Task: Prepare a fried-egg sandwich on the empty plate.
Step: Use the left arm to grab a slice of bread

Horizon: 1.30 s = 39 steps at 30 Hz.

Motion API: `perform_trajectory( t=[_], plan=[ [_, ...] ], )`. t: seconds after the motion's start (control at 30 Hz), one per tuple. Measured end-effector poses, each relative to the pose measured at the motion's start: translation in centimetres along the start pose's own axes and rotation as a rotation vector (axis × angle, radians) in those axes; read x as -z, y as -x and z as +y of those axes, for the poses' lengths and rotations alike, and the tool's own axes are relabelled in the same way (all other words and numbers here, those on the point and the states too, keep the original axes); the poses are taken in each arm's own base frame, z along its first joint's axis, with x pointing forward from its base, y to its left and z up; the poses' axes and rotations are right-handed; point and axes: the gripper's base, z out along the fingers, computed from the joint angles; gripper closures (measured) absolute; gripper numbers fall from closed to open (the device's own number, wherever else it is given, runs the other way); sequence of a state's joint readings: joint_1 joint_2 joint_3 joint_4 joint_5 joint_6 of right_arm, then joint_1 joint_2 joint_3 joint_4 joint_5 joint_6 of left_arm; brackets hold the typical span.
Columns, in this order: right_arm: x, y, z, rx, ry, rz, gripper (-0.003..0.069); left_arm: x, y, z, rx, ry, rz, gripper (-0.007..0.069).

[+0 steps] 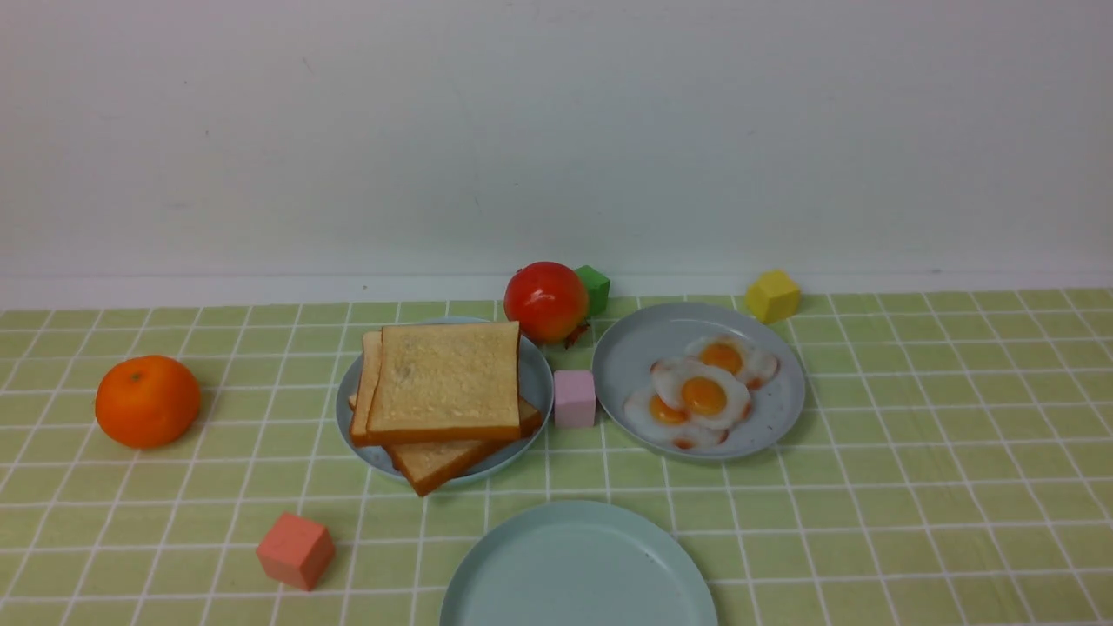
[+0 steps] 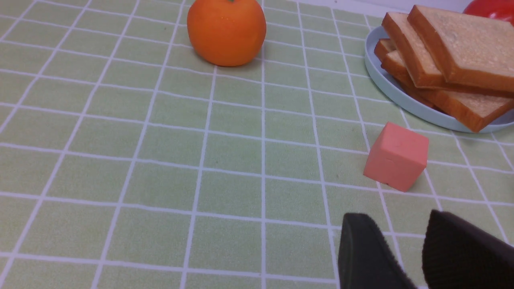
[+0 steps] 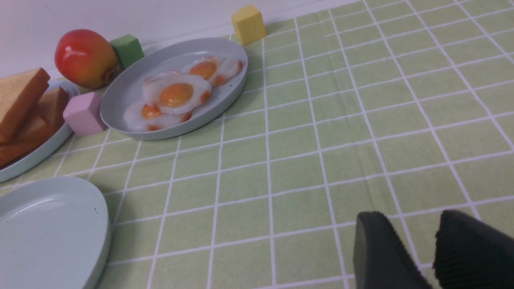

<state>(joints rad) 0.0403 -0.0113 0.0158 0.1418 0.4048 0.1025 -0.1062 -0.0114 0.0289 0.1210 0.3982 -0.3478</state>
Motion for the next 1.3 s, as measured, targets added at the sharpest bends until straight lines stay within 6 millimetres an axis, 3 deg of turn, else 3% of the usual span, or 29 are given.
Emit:
perform_trajectory(
  t=[0.23,0.3,0.5,0.77,0.93,1.03,1.07,1.13,1.17,1.2,1.3],
  plan=[
    [-0.1,0.3,0.0,0.001,0.003,-0.050,0.0419,0.0,0.0,0.0,0.000,-0.001,-0.003,0.0386],
    [-0.1,1.0,0.0,0.001,0.012,-0.134,0.0419,0.0,0.4,-0.2,0.007,-0.018,-0.043,0.0386],
    [0.6,3.4,0.3,0.002,0.040,-0.409,0.0419,0.3,2.3,-0.9,0.014,-0.098,-0.258,0.0386],
    [1.2,4.4,0.4,0.001,0.054,-0.541,0.0419,0.7,3.3,-1.2,0.017,-0.139,-0.372,0.0386],
    [2.5,6.2,0.5,-0.128,0.118,-0.775,0.0419,1.9,5.2,-1.8,0.129,-0.256,-0.612,0.0386],
    [4.8,9.0,1.1,-0.188,0.191,-0.955,0.0419,3.9,8.0,-2.3,0.214,-0.338,-0.782,0.0386],
    [5.0,9.2,1.2,-0.188,0.194,-0.964,0.0419,3.9,7.9,-2.3,0.217,-0.337,-0.781,0.0386],
    [7.4,12.8,2.3,-0.166,0.225,-1.034,0.0419,6.2,11.9,-3.1,0.238,-0.361,-0.836,0.0386],
    [7.8,13.4,2.5,-0.158,0.228,-1.037,0.0419,6.3,12.7,-3.2,0.241,-0.359,-0.830,0.0386],
    [9.0,16.2,3.4,-0.139,0.231,-1.025,0.0419,7.2,15.4,-3.8,0.251,-0.356,-0.812,0.0386],
    [9.4,21.3,4.9,-0.102,0.206,-0.903,0.0419,7.4,21.2,-5.2,0.300,-0.317,-0.664,0.0386]
  ],
)
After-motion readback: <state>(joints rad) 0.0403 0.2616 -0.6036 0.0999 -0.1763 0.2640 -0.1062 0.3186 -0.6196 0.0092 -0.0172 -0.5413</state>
